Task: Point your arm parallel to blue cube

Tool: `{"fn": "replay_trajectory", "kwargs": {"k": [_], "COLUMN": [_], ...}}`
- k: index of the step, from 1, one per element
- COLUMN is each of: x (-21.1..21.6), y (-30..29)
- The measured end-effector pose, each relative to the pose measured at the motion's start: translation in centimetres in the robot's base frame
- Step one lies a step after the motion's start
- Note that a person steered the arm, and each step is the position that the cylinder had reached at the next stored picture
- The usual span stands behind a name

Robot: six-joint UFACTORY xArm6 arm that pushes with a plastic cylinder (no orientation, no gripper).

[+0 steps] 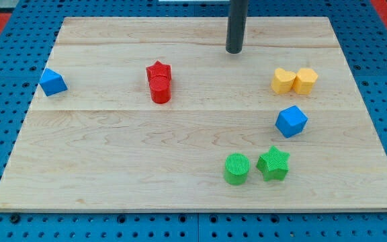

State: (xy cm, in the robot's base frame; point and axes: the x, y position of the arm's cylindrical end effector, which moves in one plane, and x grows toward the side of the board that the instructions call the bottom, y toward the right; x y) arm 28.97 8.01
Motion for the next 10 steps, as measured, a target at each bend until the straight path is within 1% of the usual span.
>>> {"fn": "replay_trajectory", "kwargs": {"k": [1, 2, 3, 4, 5, 6, 7, 8, 10], "x": [0.0, -0.5, -0.2, 1.7, 6.1, 12.4, 14.9, 16.3, 16.3], "y": [1.8, 10.8, 21.2, 26.4, 26.3, 25.9, 25.6, 22.7, 22.7]}}
